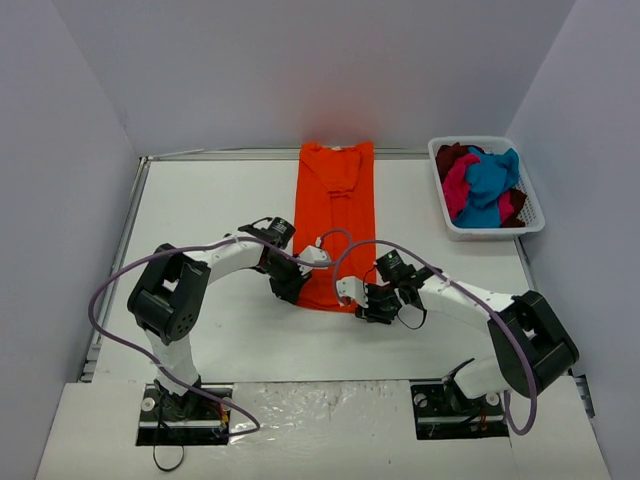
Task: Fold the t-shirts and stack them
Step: Grab the bottom of the folded rectangular tshirt with both arms
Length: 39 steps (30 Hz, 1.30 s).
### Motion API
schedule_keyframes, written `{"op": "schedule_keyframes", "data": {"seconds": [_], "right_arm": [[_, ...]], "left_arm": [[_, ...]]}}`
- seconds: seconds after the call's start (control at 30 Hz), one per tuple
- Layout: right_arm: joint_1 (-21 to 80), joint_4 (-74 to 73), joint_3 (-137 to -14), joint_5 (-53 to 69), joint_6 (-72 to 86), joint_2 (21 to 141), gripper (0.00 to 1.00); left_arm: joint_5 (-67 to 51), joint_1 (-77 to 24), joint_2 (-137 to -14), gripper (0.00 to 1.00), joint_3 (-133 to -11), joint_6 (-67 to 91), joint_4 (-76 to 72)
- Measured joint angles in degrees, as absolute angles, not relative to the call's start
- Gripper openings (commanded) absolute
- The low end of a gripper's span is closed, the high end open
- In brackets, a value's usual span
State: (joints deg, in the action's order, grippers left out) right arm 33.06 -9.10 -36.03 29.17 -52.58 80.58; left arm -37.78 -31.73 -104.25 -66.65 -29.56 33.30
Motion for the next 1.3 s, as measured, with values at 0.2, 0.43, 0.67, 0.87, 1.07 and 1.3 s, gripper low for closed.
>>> {"op": "schedule_keyframes", "data": {"seconds": [0.2,0.43,0.67,0.87,1.07,1.3], "right_arm": [[33.9,-7.3,-36.2,27.5,-51.7,81.2,0.18],[33.9,-7.0,-36.7,26.3,-50.8,81.4,0.28],[33.3,-13.0,-38.1,27.0,-51.5,77.8,0.31],[31.7,-15.3,-39.5,28.8,-52.9,74.7,0.33],[31.2,-16.1,-39.6,29.0,-54.3,75.3,0.36],[31.2,-16.2,-39.6,29.2,-55.3,78.1,0.38]], "left_arm": [[-38.3,-31.5,-104.2,0.02,-66.7,-29.6,33.7],[-38.8,-31.4,-104.2,0.02,-66.7,-29.7,34.3],[-39.0,-31.4,-104.2,0.02,-66.7,-29.9,34.9],[-39.0,-31.4,-104.2,0.02,-66.7,-30.0,35.5],[-39.0,-31.4,-104.3,0.02,-66.7,-30.0,35.7],[-39.2,-31.3,-104.7,0.02,-66.7,-30.0,35.7]]}}
